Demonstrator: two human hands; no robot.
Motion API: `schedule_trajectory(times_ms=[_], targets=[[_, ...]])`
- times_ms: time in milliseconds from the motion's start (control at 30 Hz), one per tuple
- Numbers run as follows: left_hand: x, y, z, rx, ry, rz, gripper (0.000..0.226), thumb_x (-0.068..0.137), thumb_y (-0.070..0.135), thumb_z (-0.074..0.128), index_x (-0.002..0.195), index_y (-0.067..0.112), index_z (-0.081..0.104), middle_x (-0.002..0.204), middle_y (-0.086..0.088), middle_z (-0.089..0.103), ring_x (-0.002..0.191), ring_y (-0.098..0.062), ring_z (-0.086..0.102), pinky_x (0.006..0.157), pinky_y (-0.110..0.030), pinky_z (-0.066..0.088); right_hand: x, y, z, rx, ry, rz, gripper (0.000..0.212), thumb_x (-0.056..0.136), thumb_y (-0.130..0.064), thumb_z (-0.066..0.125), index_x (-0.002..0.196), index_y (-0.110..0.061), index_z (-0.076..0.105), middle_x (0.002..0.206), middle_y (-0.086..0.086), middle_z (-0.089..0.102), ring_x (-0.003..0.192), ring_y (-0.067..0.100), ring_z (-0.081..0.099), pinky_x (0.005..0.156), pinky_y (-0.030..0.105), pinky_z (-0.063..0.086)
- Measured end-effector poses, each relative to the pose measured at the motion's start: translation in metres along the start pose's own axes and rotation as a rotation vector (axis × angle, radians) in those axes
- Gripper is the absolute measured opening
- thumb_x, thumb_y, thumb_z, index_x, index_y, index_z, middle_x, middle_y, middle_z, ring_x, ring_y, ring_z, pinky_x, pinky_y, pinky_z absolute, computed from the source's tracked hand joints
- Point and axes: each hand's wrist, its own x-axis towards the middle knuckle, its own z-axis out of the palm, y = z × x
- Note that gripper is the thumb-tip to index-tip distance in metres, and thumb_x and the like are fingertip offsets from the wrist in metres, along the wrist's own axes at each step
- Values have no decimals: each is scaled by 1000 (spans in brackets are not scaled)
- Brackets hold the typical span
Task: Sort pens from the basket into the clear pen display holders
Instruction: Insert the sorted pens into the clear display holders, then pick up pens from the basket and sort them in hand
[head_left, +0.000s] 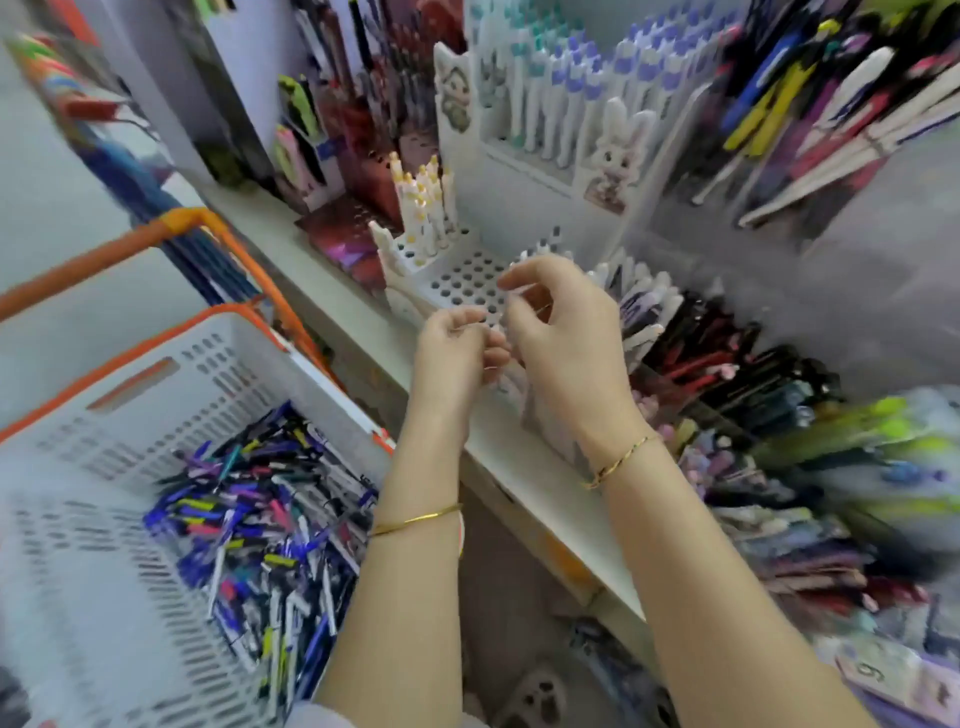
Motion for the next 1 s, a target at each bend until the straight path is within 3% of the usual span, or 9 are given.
schedule_trajectory(times_ms=[167, 267, 367, 400, 467, 533, 633, 700, 1000], targets=[[17, -74, -102, -6, 384, -165, 19, 90, 1, 39, 96, 8, 55, 75, -11, 60, 60, -24, 57, 52, -27, 47, -30, -9, 103, -41, -392, 48, 22, 87, -8, 52, 104, -14, 64, 83, -4, 59, 87, 23, 62, 78, 41, 50], [20, -129, -151, 203, 476, -265, 17, 87, 9, 43, 91, 6, 59, 84, -22, 63, 74, -38, 59, 69, -45, 52, -46, -6, 157, -55, -522, 107, 26, 87, -5, 48, 105, -15, 64, 96, 3, 67, 90, 25, 65, 78, 41, 52], [17, -170, -200, 485, 560, -360, 16, 88, 9, 53, 72, 12, 51, 73, -15, 57, 66, -26, 52, 64, -36, 46, -58, 3, 195, -116, -594, 164, 27, 89, -7, 45, 108, -16, 63, 102, 5, 68, 92, 27, 66, 80, 46, 53], [16, -182, -214, 566, 598, -442, 8, 86, 16, 58, 84, 9, 54, 91, -20, 61, 83, -32, 58, 74, -41, 50, -61, 5, 204, -124, -605, 177, 27, 89, -7, 45, 108, -15, 63, 102, 6, 68, 91, 28, 66, 82, 47, 53], [13, -204, -237, 659, 668, -708, 56, 85, 32, 66, 126, 2, 42, 132, -23, 44, 122, -40, 43, 97, -51, 44, -67, 8, 218, -137, -626, 189, 27, 88, -6, 45, 106, -13, 63, 100, 8, 69, 90, 30, 66, 84, 47, 52], [3, -219, -245, 632, 675, -884, 80, 86, 43, 67, 139, -2, 26, 143, -22, 29, 131, -37, 31, 105, -49, 37, -74, 10, 228, -139, -659, 202, 27, 89, -4, 44, 107, -11, 63, 100, 9, 68, 90, 30, 66, 83, 45, 52], [-7, -234, -239, 600, 588, -1014, 95, 81, 63, 63, 139, -3, 26, 144, -23, 27, 132, -36, 32, 105, -42, 34, -82, 13, 236, -148, -692, 232, 26, 92, -4, 43, 109, -10, 63, 105, 8, 66, 94, 27, 64, 83, 46, 53], [-5, -242, -235, 663, 541, -1020, 102, 78, 71, 59, 140, -2, 24, 145, -23, 27, 133, -36, 30, 105, -41, 32, -84, 16, 239, -159, -691, 245, 25, 93, -5, 44, 108, -10, 63, 102, 7, 66, 92, 26, 64, 83, 46, 53], [-20, -264, -228, 966, 367, -917, 107, 68, 66, 73, 135, 0, 24, 140, -22, 32, 130, -37, 36, 104, -43, 36, -92, 24, 242, -167, -655, 306, 21, 93, -8, 47, 106, -13, 62, 95, 3, 67, 80, 23, 66, 77, 45, 56]])
